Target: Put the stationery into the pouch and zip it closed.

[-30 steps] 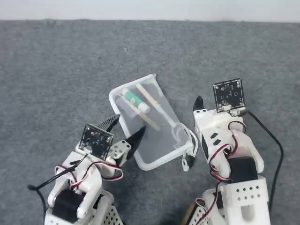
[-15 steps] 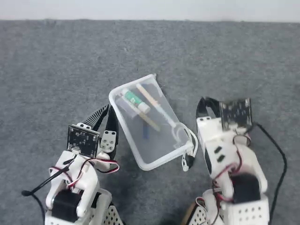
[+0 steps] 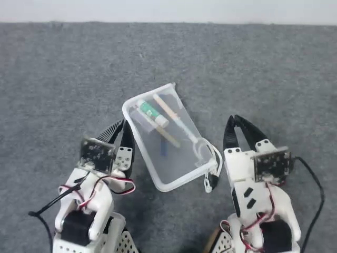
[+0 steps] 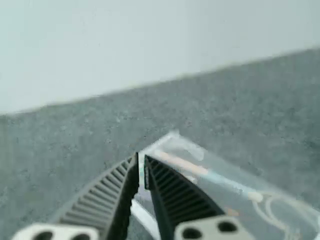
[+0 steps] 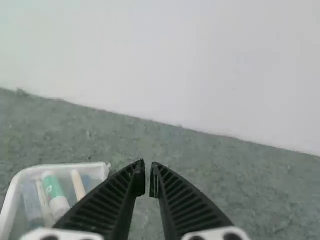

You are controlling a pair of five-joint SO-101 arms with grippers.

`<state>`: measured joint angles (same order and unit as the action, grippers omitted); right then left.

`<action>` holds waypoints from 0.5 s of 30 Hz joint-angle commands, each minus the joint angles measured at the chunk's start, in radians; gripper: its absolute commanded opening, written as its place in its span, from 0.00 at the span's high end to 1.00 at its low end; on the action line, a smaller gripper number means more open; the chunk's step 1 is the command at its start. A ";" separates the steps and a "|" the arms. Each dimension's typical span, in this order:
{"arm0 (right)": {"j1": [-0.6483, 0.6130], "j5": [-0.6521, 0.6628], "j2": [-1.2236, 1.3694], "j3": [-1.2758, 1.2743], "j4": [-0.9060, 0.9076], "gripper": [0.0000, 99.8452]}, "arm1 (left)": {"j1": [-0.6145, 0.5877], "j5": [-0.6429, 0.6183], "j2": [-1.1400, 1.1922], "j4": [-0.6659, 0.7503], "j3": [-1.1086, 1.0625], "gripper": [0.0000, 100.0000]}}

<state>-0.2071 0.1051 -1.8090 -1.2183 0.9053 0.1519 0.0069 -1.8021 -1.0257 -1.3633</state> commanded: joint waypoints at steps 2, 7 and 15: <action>-0.001 0.021 -0.008 -0.046 0.004 0.99 | -0.006 0.003 -0.025 0.003 -0.019 0.99; -0.001 0.017 -0.008 -0.123 -0.002 0.99 | -0.006 0.003 -0.025 0.009 -0.042 0.99; 0.001 0.017 -0.008 -0.292 -0.004 0.99 | -0.006 0.008 -0.025 0.298 -0.246 0.99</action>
<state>-0.2087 0.1112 -1.7983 -1.5052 0.9053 0.1519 0.0069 -1.8021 -0.8416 -1.5858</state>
